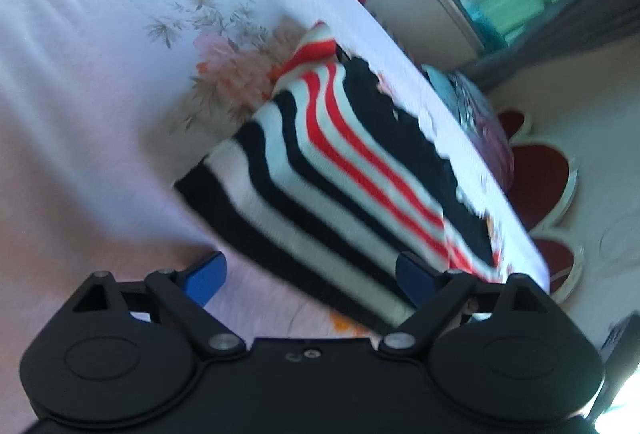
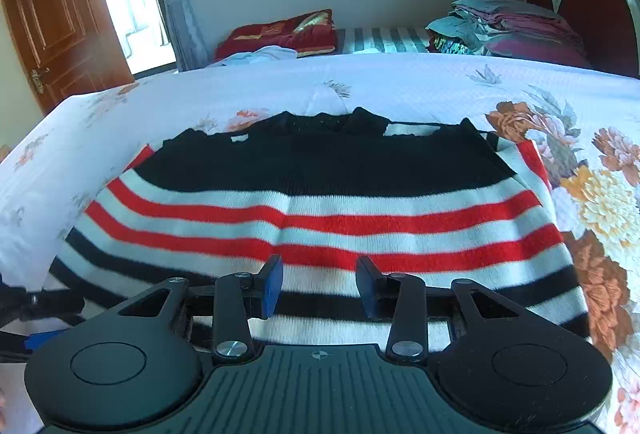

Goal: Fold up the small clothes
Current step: 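Grasp the folded sweater edge with the left gripper and lift it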

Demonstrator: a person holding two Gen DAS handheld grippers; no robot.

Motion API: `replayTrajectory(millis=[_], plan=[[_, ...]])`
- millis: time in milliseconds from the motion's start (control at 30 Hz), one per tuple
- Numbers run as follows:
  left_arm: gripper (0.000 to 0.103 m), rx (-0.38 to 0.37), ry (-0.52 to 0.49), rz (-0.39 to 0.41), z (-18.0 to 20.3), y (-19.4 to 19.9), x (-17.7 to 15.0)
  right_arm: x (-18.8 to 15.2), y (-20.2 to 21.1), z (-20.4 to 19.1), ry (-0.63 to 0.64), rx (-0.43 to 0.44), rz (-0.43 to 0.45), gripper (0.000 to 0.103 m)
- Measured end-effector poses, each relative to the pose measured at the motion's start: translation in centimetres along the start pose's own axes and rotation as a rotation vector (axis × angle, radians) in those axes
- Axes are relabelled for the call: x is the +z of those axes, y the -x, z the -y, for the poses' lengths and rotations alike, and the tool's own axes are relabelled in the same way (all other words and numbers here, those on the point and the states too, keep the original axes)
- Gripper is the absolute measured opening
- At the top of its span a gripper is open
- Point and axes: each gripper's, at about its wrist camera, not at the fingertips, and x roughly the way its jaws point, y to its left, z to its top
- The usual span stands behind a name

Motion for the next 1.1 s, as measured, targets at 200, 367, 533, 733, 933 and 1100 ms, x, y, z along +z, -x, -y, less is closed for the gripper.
replayTrajectory(millis=[200,367,533,733,933,1100], plan=[[0.087,-0.08,0.066,0.097,-0.6,-2.3,1.8,0.9,-2.0,-0.1,-0.006,-0.034,-0.004,0.04],[0.031,-0.098,0.129,0.114,-1.7,-4.0,3.0,-0.1,-4.1,-1.0,0.074,-0.087,-0.022,0.042],[0.02,-0.102,0.15,0.13,-2.1,-4.4,3.0,-0.9,-4.4,-1.6,0.15,-0.118,-0.01,0.043],[0.013,-0.104,0.065,0.182,0.4,-3.0,3.0,-0.7,-4.3,-1.1,0.141,-0.084,-0.003,0.045],[0.013,-0.109,-0.147,0.248,7.6,-1.1,2.2,0.3,-2.8,1.1,0.066,-0.012,0.019,0.047],[0.013,-0.164,-0.353,0.25,16.0,-2.2,-0.6,1.0,0.7,5.9,-0.018,0.015,0.071,0.047]])
